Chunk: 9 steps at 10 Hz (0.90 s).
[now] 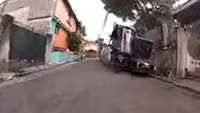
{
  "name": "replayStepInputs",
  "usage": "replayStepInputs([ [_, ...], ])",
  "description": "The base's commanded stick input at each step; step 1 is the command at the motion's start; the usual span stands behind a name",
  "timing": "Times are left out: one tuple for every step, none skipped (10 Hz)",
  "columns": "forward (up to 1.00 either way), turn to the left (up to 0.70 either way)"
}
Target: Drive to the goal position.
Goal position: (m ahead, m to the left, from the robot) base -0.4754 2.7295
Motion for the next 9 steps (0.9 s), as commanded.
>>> replayStepInputs([
  [0.70,0.00],
  [0.70,0.00],
  [0.70,0.00],
  [0.70,0.00],
  [0.70,0.00],
  [0.70,0.02],
  [0.70,0.10],
  [0.70,0.20],
  [0.70,0.28],
])
